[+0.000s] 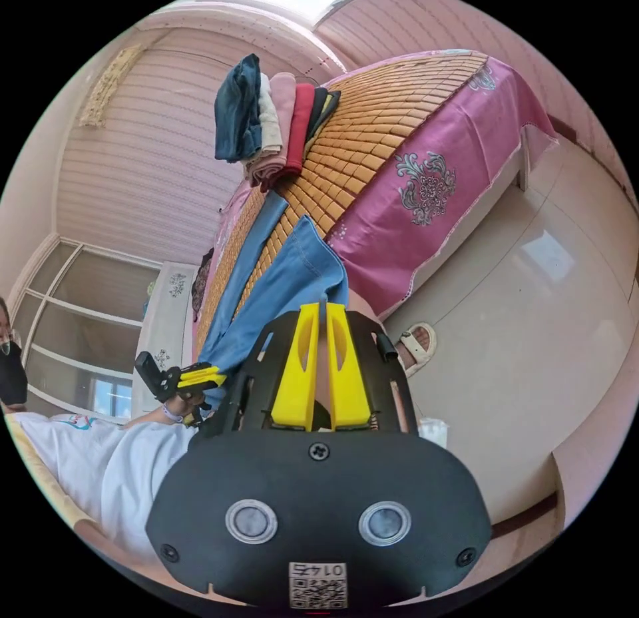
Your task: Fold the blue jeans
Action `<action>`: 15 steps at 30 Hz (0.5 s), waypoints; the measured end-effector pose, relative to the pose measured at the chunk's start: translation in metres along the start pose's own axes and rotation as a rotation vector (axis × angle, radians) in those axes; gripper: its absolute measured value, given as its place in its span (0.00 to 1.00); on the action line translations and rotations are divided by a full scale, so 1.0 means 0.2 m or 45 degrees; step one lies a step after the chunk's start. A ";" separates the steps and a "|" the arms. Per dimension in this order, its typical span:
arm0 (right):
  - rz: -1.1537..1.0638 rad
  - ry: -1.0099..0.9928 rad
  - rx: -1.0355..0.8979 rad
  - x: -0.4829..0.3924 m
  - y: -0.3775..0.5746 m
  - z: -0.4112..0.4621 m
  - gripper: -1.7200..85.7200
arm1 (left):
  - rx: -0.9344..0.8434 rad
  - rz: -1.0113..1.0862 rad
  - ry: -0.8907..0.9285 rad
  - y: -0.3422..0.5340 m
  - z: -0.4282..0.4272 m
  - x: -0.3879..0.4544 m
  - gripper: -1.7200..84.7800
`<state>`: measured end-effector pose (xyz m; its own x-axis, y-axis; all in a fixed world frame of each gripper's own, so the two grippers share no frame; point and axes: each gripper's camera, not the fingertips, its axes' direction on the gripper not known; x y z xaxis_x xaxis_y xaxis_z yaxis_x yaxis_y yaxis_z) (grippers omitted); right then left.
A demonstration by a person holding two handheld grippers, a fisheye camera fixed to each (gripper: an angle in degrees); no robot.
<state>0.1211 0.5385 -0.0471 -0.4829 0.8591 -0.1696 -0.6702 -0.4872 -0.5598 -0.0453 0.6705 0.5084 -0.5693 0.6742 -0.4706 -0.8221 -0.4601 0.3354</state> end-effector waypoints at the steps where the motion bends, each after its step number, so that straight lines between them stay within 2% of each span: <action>1: 0.043 0.010 0.021 0.02 0.01 -0.01 0.04 | 0.008 -0.017 0.011 0.01 -0.01 -0.02 0.01; 6: 0.182 -0.055 0.005 0.09 0.01 -0.01 0.09 | 0.081 -0.128 0.115 0.12 -0.14 -0.14 0.01; 10: 0.347 -0.071 -0.097 0.14 0.04 0.11 0.17 | 0.087 -0.121 0.150 0.17 -0.20 -0.17 0.03; 15: 0.504 -0.226 -0.069 0.19 0.04 0.20 0.17 | 0.213 -0.253 0.294 0.41 -0.48 -0.33 0.07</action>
<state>0.0744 0.5600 -0.0258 -0.7891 0.5653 -0.2403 -0.3860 -0.7606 -0.5220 -0.0757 0.5335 0.4880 -0.4012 0.5835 -0.7061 -0.9150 -0.2190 0.3389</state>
